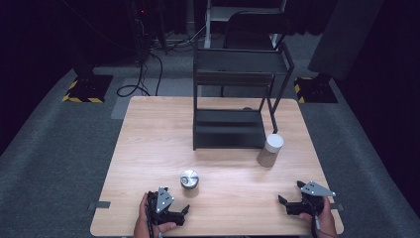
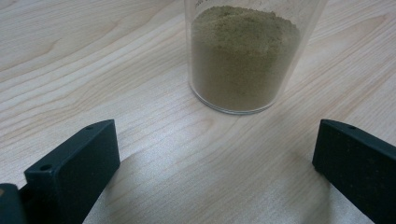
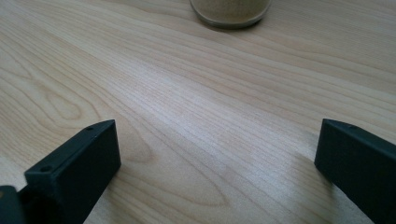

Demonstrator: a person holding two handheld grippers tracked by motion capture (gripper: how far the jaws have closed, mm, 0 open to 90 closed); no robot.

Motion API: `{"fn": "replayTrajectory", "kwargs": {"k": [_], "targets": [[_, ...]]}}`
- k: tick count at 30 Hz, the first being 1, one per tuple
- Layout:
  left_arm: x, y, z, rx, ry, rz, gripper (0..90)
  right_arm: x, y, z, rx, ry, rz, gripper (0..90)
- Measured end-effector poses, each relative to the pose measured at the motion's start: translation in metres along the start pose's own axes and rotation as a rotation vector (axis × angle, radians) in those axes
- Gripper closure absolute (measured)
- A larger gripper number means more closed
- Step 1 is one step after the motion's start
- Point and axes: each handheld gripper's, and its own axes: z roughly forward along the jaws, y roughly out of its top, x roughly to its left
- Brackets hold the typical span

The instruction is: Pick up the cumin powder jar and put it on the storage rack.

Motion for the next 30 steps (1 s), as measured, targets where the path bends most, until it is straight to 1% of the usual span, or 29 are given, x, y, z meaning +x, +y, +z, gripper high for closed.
{"fn": "replayTrajectory", "kwargs": {"k": [18, 22, 24, 26, 28, 30], "targets": [[0.000, 0.000, 0.000, 0.000, 0.000, -0.002, 0.5, 0.001, 0.000, 0.000, 0.000, -0.005, 0.003, 0.0], [0.000, 0.002, 0.000, 0.005, 0.002, -0.006, 0.5, 0.001, 0.000, 0.000, 0.000, -0.006, 0.003, 0.0], [0.000, 0.005, 0.000, 0.017, 0.003, -0.007, 0.5, 0.001, 0.000, 0.000, 0.000, -0.005, 0.003, 0.0], [0.001, 0.007, -0.001, 0.012, 0.014, -0.018, 1.0, 0.001, 0.000, 0.000, 0.000, -0.005, 0.003, 0.0], [0.003, 0.009, -0.002, -0.004, 0.012, -0.035, 1.0, 0.001, 0.000, 0.000, 0.000, -0.006, 0.003, 0.0], [0.004, 0.012, -0.004, -0.020, 0.010, -0.040, 0.9, 0.001, 0.000, 0.000, 0.000, -0.006, 0.003, 0.0]]}}
